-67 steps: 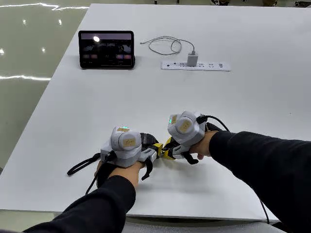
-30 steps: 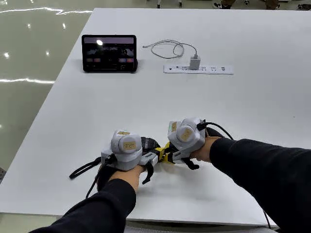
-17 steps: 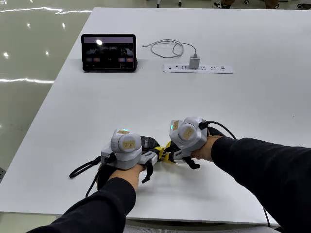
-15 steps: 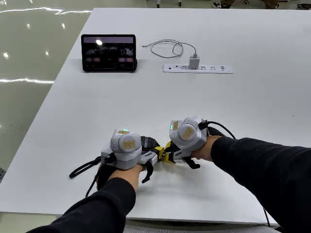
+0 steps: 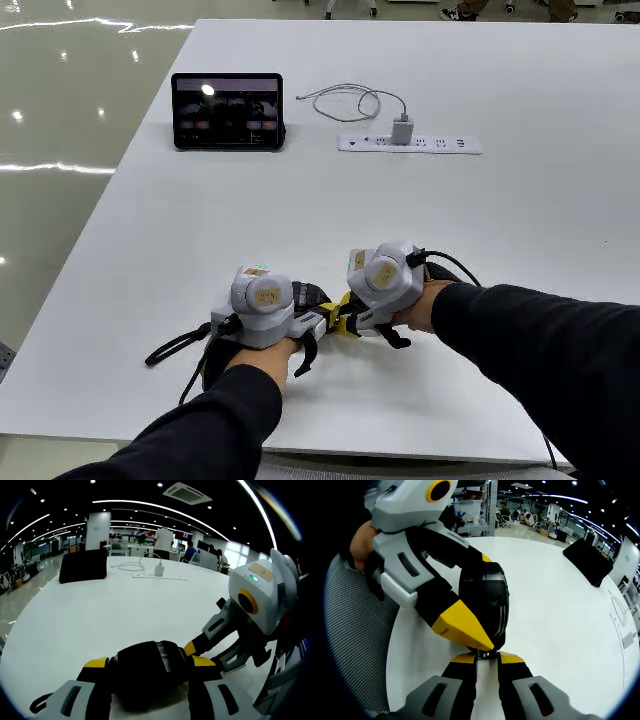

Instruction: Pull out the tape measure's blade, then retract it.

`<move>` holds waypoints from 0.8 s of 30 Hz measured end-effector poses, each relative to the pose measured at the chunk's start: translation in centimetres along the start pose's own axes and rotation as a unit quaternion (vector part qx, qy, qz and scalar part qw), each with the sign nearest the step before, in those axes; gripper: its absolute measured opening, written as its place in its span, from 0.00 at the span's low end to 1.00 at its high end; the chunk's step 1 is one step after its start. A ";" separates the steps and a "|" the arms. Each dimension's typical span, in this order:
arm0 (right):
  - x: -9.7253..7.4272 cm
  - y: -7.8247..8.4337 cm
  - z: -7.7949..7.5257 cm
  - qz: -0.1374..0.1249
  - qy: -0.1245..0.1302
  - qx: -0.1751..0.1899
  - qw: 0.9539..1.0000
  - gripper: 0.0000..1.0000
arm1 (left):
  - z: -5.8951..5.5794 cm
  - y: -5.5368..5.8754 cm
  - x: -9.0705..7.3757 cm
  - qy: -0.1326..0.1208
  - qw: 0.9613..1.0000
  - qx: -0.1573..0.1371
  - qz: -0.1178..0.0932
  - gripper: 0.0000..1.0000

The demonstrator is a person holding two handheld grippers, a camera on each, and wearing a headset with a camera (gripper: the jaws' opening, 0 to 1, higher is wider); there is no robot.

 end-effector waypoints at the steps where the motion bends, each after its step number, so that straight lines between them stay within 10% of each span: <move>1: 0.0 0.0 0.0 0.000 0.001 0.003 1.000 0.11 | 0.0 0.0 0.0 0.000 1.000 0.000 0.000 0.58; 16: -0.6 0.2 0.4 0.006 0.003 0.009 1.000 0.21 | 0.1 0.1 0.2 0.036 0.999 0.027 0.023 0.61; 24: -2.6 0.9 0.8 -0.015 0.035 0.028 0.999 0.22 | -0.3 0.3 0.5 0.108 0.993 0.017 0.038 1.00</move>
Point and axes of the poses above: the centre of the closed fingertips' face, and the gripper's own axes: x roughly forward along the fingers, z roughly to its left, y roughly out of its underside, the point moved 6 cm from there along -x, roughly backward along the fingers, and after that the axes turned 11 degrees about -z, right-handed, at the moved point
